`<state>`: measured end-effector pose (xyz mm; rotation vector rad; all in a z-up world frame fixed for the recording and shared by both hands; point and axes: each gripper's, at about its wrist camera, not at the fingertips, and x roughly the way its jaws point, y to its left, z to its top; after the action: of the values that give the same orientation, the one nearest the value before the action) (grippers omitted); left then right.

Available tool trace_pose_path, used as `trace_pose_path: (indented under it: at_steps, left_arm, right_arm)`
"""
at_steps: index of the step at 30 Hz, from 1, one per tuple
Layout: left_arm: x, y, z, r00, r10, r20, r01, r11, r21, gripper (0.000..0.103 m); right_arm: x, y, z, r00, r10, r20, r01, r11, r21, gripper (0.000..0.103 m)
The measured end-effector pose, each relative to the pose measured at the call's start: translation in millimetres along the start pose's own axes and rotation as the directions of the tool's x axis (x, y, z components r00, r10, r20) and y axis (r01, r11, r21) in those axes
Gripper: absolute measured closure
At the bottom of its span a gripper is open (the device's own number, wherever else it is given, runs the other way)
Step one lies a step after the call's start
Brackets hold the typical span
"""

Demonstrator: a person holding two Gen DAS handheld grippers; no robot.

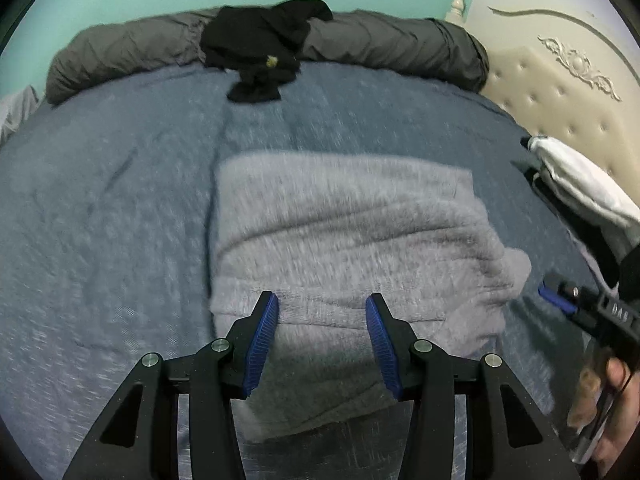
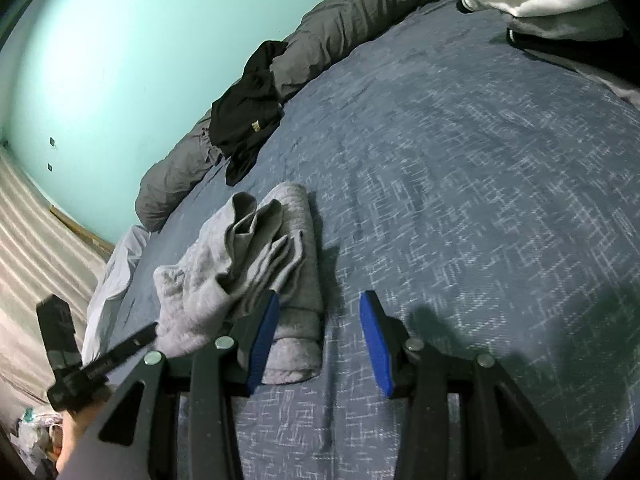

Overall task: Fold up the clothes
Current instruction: 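Lower the sweatshirt bundle onto the folded garment and open the left gripper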

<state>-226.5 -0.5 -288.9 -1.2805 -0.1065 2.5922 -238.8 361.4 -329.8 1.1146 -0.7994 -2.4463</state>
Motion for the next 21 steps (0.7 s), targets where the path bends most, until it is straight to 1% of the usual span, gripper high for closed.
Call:
trace_pose_path:
  at_steps: [3, 8, 13, 16, 19, 21]
  left_arm:
    - [5, 0, -6, 1.000, -0.014, 0.007, 0.013, 1.000, 0.016, 0.053]
    - [-6, 10, -9, 0.997, -0.055, 0.054, 0.055, 0.998, 0.003, 0.053]
    - [-8, 15, -16, 0.993, -0.087, 0.081, 0.086, 0.996, 0.016, 0.053]
    - [-9, 18, -17, 0.991, -0.100, 0.089, 0.100, 0.995, 0.003, 0.053]
    - [-8, 17, -19, 0.990, -0.099, 0.096, 0.099, 0.995, 0.005, 0.053]
    - [-6, 19, -19, 0.990, -0.111, 0.092, 0.112, 0.994, -0.004, 0.053]
  right_arm:
    - [7, 2, 0, 1.000, -0.008, -0.013, 0.008, 1.000, -0.008, 0.061]
    - [12, 11, 1, 1.000, -0.015, -0.015, 0.015, 0.999, -0.048, 0.060]
    - [10, 25, 1, 1.000, 0.006, -0.007, -0.007, 0.994, -0.110, 0.060]
    - [8, 33, 0, 0.999, 0.034, -0.008, -0.035, 0.992, -0.124, 0.048]
    - [3, 44, 2, 0.999, 0.042, 0.007, -0.040, 0.987, -0.152, 0.047]
    - [4, 49, 7, 0.999, 0.035, 0.004, -0.034, 0.985, -0.167, 0.047]
